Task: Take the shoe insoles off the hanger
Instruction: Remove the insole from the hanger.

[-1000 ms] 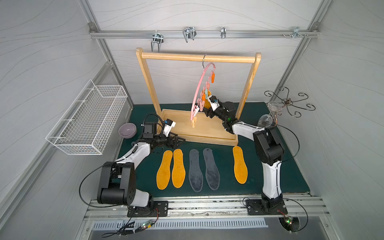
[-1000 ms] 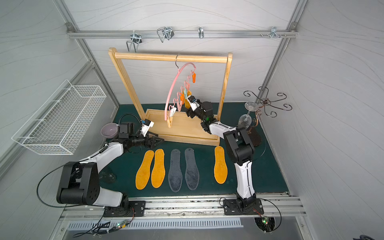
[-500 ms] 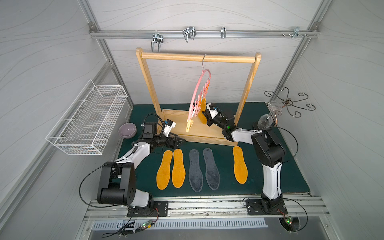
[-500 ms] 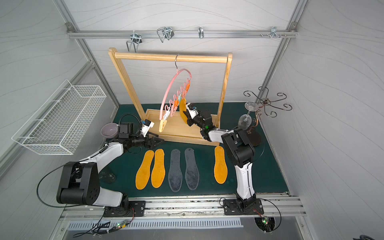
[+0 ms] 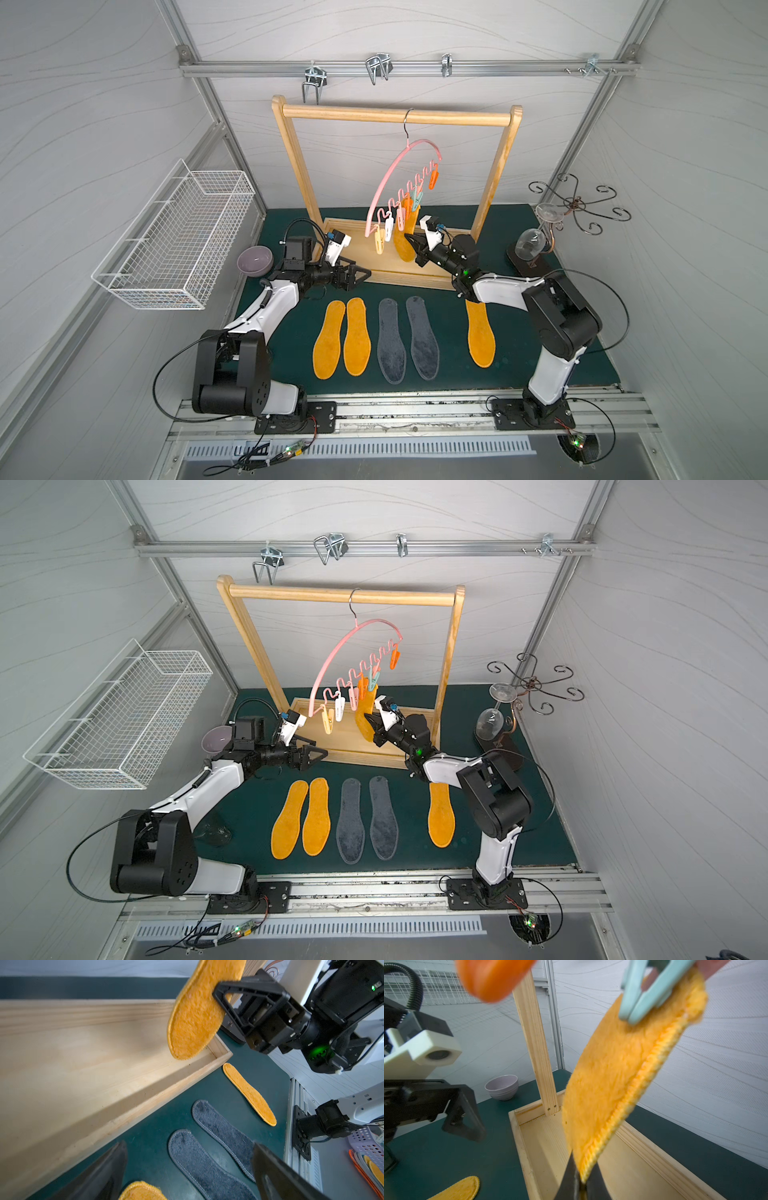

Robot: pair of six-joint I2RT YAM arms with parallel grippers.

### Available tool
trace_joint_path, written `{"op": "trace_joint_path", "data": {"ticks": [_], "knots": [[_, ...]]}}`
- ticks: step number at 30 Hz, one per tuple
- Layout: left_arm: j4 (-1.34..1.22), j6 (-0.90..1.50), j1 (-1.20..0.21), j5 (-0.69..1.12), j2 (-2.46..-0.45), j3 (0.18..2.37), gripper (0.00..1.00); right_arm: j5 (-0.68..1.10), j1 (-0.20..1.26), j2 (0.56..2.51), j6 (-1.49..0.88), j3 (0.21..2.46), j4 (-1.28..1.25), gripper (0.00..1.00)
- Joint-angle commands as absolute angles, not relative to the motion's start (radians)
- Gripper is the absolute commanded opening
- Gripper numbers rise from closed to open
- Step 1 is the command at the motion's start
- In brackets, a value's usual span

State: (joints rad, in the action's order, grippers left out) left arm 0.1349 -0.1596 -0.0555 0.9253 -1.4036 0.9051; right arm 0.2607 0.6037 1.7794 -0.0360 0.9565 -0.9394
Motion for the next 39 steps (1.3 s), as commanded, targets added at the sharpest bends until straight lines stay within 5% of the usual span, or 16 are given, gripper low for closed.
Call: {"op": "trace_joint_path", "data": {"ticks": [1,23,39], "knots": [[0.159,-0.170,-0.097,0.920,-1.371,0.982,0.99,0.227,0.622,1.684,-0.079,0.928,-0.919,0.00],[0.054,0.074,-0.274,0.902,-1.436,1.014,0.99,0.163,0.670,1.272,-0.251,0.713,-0.627,0.00],[-0.159,0.259,-0.386,1.046,-1.555,1.032,0.91,0.222,0.688,1.174,-0.465,0.707,-0.539,0.00]]}}
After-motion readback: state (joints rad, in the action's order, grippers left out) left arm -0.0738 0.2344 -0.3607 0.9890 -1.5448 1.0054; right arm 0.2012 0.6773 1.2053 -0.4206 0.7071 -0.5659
